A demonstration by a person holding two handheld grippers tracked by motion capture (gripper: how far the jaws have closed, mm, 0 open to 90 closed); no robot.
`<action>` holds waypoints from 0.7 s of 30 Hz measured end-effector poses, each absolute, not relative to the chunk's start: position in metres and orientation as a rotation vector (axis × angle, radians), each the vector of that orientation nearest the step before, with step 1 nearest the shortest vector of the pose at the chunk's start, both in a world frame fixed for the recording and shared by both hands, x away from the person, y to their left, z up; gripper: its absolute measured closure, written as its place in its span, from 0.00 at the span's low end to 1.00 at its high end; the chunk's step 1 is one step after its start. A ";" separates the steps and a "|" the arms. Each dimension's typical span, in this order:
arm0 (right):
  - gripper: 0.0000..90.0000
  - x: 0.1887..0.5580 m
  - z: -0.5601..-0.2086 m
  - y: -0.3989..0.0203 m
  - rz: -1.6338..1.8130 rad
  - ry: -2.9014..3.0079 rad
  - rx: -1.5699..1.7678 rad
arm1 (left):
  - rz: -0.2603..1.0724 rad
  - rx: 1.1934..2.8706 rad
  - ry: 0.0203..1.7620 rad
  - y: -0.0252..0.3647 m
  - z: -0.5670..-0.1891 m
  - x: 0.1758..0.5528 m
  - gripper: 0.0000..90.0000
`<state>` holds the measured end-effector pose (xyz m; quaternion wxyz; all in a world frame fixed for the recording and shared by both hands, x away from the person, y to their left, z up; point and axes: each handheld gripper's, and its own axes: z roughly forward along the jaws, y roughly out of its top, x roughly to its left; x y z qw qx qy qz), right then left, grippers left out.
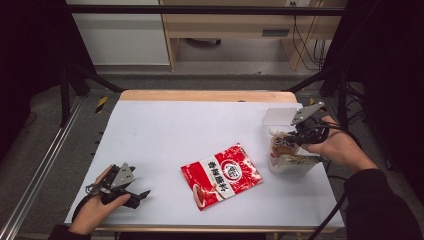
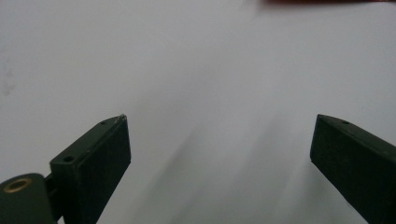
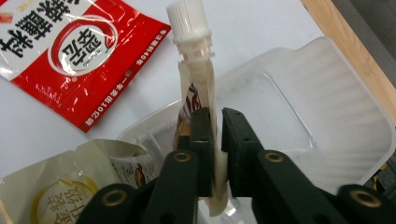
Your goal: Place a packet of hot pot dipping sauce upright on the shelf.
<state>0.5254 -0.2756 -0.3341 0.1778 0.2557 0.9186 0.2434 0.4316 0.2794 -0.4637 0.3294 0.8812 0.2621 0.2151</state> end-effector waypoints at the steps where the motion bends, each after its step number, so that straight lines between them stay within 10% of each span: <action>1: 0.84 0.525 -0.333 -0.276 0.696 2.596 0.729 | 0.563 2.307 0.685 0.279 -0.464 0.432 0.06; 21: 0.25 0.507 -0.313 -0.256 0.765 2.435 0.800 | 0.569 2.318 0.676 0.280 -0.463 0.432 0.06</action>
